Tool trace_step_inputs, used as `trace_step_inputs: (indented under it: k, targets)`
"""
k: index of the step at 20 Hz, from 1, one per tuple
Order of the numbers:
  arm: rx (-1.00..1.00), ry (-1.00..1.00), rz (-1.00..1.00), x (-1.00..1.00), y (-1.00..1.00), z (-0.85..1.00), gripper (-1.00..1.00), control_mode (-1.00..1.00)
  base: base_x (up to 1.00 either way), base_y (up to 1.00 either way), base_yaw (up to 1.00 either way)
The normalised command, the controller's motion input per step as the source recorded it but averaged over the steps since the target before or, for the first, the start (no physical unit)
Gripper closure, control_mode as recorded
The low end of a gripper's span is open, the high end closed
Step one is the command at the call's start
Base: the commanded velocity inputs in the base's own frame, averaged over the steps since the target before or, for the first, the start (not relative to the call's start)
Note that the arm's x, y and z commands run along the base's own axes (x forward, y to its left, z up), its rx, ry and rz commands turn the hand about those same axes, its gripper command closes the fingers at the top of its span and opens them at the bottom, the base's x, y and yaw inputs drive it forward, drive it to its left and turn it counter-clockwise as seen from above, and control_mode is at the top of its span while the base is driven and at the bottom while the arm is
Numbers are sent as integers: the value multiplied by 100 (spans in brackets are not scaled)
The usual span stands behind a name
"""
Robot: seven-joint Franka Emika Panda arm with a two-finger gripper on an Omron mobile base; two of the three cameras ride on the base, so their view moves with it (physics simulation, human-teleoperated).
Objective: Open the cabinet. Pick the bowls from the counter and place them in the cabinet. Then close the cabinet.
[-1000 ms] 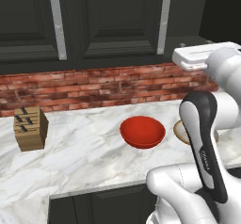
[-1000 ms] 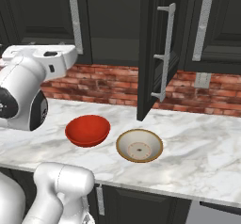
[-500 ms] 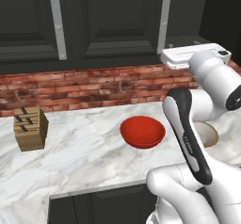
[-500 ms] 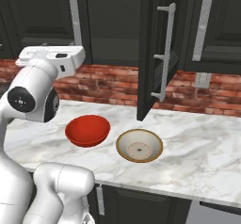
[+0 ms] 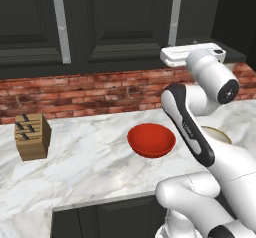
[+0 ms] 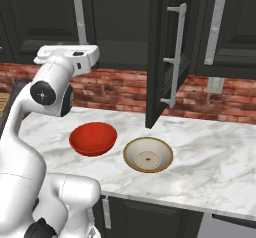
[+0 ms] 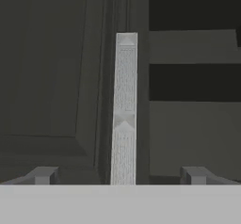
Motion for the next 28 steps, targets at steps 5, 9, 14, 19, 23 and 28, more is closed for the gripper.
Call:
trace_step_inputs:
  k: [5,9,14,19,23,28]
  targets:
    - [0,0,0,61,0,-7,-100,-100,0,0,0]
    - [0,1,0,51,0,0,-100,-100,0,0,0]
    - [0,3,0,47,0,0,-100,-100,0,0,0]
    - [0,1,0,43,0,0,100,-100,0,0,0]
    - [0,0,0,30,0,0,100,-100,0,0,0]
    - [0,0,0,37,0,0,100,-100,0,0,0]
